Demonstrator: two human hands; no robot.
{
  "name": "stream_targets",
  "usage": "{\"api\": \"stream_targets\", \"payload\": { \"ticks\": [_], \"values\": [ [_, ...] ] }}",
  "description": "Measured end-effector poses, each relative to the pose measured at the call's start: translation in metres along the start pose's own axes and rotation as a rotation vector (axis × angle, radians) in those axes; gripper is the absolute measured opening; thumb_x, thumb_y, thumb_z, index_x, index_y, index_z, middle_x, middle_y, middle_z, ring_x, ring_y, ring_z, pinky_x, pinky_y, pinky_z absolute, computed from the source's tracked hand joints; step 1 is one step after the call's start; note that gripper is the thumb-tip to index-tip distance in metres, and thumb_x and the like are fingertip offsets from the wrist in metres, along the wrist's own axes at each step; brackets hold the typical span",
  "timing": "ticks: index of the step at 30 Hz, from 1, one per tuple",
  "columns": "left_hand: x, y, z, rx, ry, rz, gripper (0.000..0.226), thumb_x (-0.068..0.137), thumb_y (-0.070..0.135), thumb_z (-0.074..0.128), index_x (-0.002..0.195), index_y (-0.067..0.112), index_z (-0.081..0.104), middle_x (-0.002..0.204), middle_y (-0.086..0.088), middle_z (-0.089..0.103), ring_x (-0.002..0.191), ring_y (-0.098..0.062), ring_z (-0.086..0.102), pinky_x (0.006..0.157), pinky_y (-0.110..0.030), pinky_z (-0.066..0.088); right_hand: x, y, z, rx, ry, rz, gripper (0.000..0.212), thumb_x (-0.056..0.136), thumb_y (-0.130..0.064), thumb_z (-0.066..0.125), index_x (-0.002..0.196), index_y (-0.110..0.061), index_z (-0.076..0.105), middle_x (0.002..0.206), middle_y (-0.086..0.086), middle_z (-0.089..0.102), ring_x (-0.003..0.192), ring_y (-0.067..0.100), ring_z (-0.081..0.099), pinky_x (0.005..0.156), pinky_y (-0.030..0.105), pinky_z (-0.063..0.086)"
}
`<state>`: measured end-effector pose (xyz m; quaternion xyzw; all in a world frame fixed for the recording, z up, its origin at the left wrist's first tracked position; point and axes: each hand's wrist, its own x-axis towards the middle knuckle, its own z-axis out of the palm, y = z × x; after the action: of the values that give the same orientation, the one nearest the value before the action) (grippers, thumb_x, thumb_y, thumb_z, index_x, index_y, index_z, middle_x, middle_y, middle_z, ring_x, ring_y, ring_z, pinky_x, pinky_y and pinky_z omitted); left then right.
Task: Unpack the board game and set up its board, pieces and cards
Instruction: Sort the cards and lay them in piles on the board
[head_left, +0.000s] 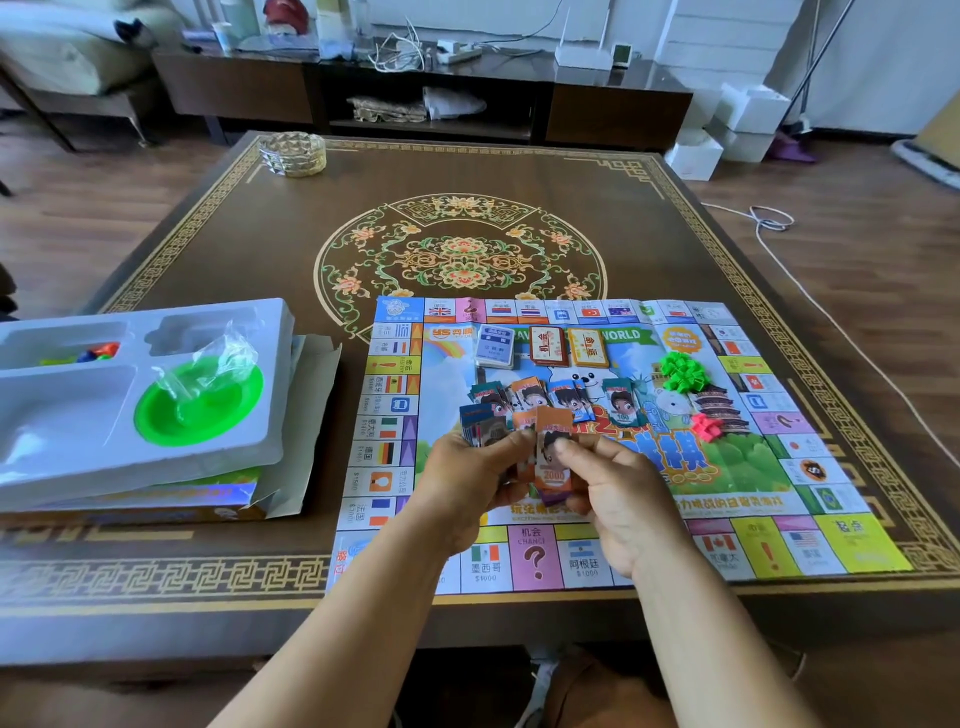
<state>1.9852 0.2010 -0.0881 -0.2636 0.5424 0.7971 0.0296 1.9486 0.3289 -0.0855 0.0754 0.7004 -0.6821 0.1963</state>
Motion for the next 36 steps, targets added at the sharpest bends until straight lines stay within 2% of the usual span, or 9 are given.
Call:
{"api": "stream_targets", "payload": {
  "ticks": [3,8,12,15,17,21,26,30,36],
  "values": [
    [-0.0017,0.0003,-0.0016,-0.009,-0.016,-0.006,0.029,0.082,0.019,0.069,0.105,0.003,0.064,0.068,-0.004,0.065,0.066,-0.018,0.061,0.060,-0.026,0.053,0.0014,0.0014,-0.0005,0.001,0.010,0.008,0.007,0.085,-0.018,0.067,0.078,-0.017,0.067,0.073,-0.002,0.068,0.065,0.014,0.061,0.051,0.024,0.038],
    [-0.0028,0.0010,-0.0046,-0.036,-0.043,-0.033,0.031,0.083,0.015,0.068,0.111,0.001,0.063,0.087,-0.014,0.068,0.071,-0.020,0.062,0.059,-0.024,0.054,0.0020,0.0028,-0.0012,-0.017,0.011,0.010,0.008,0.083,-0.017,0.069,0.075,-0.018,0.067,0.074,-0.002,0.070,0.069,0.015,0.061,0.053,0.025,0.038],
    [-0.0034,0.0026,-0.0048,-0.063,-0.088,-0.051,0.032,0.082,0.014,0.069,0.112,0.002,0.063,0.083,-0.010,0.069,0.067,-0.018,0.064,0.058,-0.023,0.054,0.0025,0.0023,-0.0015,-0.019,0.029,0.023,0.006,0.080,-0.018,0.072,0.077,-0.019,0.067,0.076,0.000,0.071,0.068,0.014,0.062,0.051,0.024,0.038],
    [-0.0034,0.0040,-0.0066,-0.084,-0.101,-0.067,0.020,0.084,0.014,0.066,0.102,0.005,0.065,0.077,-0.008,0.069,0.064,-0.016,0.064,0.059,-0.024,0.054,0.0043,0.0021,-0.0032,0.025,0.053,0.042,0.006,0.080,-0.016,0.073,0.079,-0.018,0.067,0.077,0.001,0.070,0.067,0.015,0.061,0.050,0.024,0.038],
    [-0.0030,0.0041,-0.0068,-0.072,-0.091,-0.058,0.015,0.085,0.013,0.066,0.097,0.005,0.065,0.080,-0.010,0.069,0.066,-0.018,0.064,0.059,-0.024,0.055,0.0040,0.0020,-0.0032,0.027,0.048,0.047,0.006,0.080,-0.016,0.072,0.079,-0.018,0.066,0.076,0.000,0.069,0.066,0.014,0.061,0.051,0.024,0.039],
    [-0.0016,0.0017,-0.0042,-0.025,-0.045,-0.031,0.018,0.086,0.013,0.066,0.101,0.004,0.065,0.081,-0.011,0.070,0.066,-0.019,0.065,0.058,-0.025,0.056,0.0038,0.0041,-0.0014,0.011,0.023,0.047,0.007,0.080,-0.017,0.072,0.078,-0.018,0.066,0.076,0.000,0.070,0.069,0.015,0.062,0.053,0.025,0.040],
    [0.0005,-0.0009,-0.0048,-0.007,0.001,-0.005,0.019,0.085,0.015,0.068,0.098,0.003,0.066,0.090,-0.021,0.065,0.079,-0.029,0.059,0.059,-0.026,0.055,0.0054,0.0049,-0.0011,-0.002,0.024,0.050,0.004,0.081,-0.020,0.071,0.082,-0.018,0.067,0.078,-0.001,0.070,0.069,0.015,0.062,0.050,0.023,0.039],
    [-0.0017,0.0000,-0.0050,-0.034,-0.024,-0.014,0.025,0.083,0.017,0.069,0.103,0.003,0.065,0.090,-0.017,0.067,0.078,-0.026,0.062,0.056,-0.023,0.055,0.0058,0.0071,0.0001,-0.010,0.000,0.058,0.004,0.084,-0.021,0.069,0.082,-0.018,0.068,0.080,0.002,0.071,0.071,0.019,0.063,0.051,0.024,0.038],
    [-0.0066,0.0021,-0.0052,-0.105,-0.127,-0.039,0.032,0.082,0.020,0.067,0.111,0.007,0.062,0.078,-0.006,0.068,0.062,-0.014,0.064,0.055,-0.023,0.053,0.0068,0.0082,0.0001,-0.024,-0.003,0.040,0.008,0.087,-0.021,0.065,0.081,-0.017,0.068,0.073,0.000,0.070,0.065,0.016,0.060,0.052,0.026,0.038]
  ]
}}
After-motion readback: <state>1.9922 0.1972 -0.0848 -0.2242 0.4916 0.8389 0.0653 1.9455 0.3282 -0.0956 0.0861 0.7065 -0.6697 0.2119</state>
